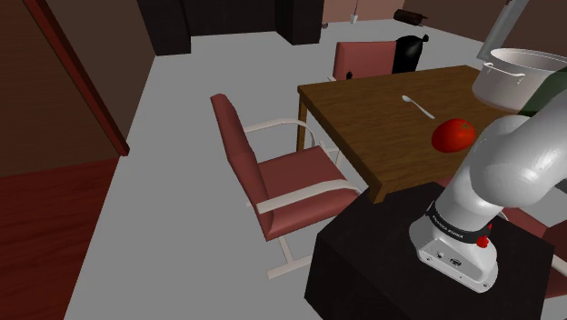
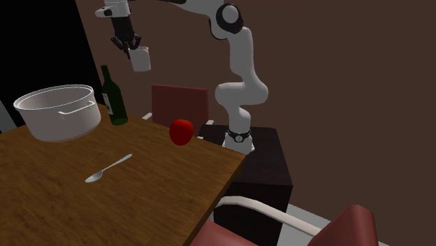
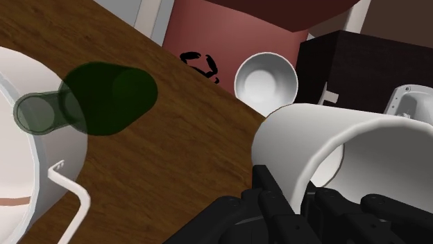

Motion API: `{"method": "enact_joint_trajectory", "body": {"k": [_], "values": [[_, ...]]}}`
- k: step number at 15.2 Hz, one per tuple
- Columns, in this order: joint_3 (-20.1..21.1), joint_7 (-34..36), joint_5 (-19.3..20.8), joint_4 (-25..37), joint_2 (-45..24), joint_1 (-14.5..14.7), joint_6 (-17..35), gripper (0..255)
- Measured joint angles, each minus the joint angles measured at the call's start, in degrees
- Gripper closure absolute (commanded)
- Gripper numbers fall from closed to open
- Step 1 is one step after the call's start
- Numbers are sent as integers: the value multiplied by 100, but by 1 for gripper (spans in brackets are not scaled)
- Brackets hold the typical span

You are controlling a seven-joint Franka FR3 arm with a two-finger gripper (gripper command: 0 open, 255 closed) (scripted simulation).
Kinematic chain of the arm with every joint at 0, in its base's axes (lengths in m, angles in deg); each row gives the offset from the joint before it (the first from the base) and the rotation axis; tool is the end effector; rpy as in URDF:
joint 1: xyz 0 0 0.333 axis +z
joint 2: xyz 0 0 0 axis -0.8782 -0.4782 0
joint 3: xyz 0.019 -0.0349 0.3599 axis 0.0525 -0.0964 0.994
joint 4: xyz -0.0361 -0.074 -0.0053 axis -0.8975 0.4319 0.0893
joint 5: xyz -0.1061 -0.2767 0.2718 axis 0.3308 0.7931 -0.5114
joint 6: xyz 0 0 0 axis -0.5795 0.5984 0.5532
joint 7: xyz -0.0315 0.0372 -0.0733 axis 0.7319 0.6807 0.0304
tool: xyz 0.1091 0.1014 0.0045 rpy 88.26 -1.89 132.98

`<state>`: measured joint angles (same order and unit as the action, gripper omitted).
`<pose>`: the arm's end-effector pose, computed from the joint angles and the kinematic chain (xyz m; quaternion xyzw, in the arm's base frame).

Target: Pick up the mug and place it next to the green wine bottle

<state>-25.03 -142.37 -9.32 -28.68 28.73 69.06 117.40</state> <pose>-0.0304 -0.5465 0.6599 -0.9965 -0.0764 0.0255 0.0229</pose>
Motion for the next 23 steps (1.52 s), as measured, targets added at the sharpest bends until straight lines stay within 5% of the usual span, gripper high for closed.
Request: {"method": "enact_joint_trajectory", "body": {"k": [11, 23], "values": [[535, 274, 235, -1218, 350, -713, 820, 255], [434, 487, 456, -2162, 555, -867, 1638, 255]]}}
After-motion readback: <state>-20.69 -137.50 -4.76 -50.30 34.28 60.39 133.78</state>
